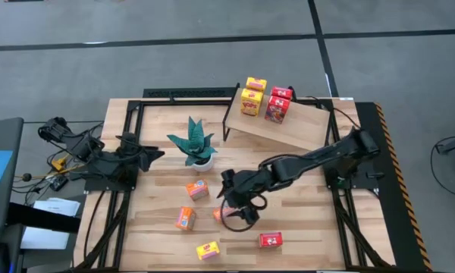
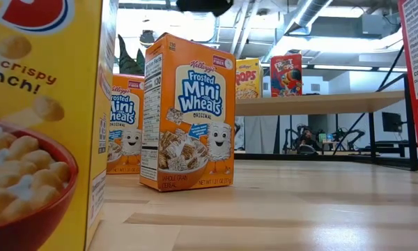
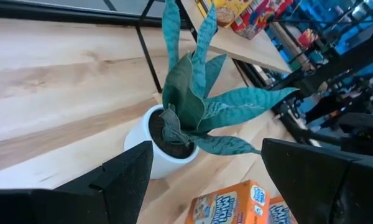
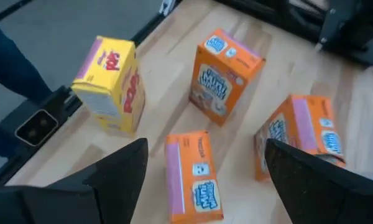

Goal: Stack cereal on shelf
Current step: Put the right orange cereal box on the shelf

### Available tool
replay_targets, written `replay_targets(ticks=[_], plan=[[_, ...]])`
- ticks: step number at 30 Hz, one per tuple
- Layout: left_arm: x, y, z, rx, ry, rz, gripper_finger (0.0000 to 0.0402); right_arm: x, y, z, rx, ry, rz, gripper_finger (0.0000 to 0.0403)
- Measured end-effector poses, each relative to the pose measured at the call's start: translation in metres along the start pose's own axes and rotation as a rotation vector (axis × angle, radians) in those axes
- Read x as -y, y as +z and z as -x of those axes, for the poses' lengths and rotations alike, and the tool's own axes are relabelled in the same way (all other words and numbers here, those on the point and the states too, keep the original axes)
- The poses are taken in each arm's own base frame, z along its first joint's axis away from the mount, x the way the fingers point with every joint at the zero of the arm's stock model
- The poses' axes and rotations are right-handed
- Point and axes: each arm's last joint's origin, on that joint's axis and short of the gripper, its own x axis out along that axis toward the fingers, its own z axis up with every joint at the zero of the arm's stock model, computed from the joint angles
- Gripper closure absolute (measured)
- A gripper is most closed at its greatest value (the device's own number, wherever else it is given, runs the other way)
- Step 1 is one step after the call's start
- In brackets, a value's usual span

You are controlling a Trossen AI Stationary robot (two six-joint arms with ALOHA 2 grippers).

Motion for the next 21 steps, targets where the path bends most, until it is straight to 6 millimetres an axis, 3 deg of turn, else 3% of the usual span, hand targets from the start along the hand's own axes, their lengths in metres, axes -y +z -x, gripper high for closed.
replay_targets(ticks=[6,11,21], plan=[[0.000,-0.002,-0.001,-0.004,0.011,-0.031,0.0109,-0.001,-0.005,-0.028,-0.056,0.020,-0.040,0.0064],[0.000,-0.002,-0.001,-0.007,0.015,-0.060,0.0109,-0.002,-0.011,-0.033,-0.103,0.025,-0.089,0.0060],[-0.001,-0.002,-0.001,-0.005,0.019,-0.088,0.0109,-0.004,-0.042,-0.061,-0.287,0.020,-0.130,0.0069]])
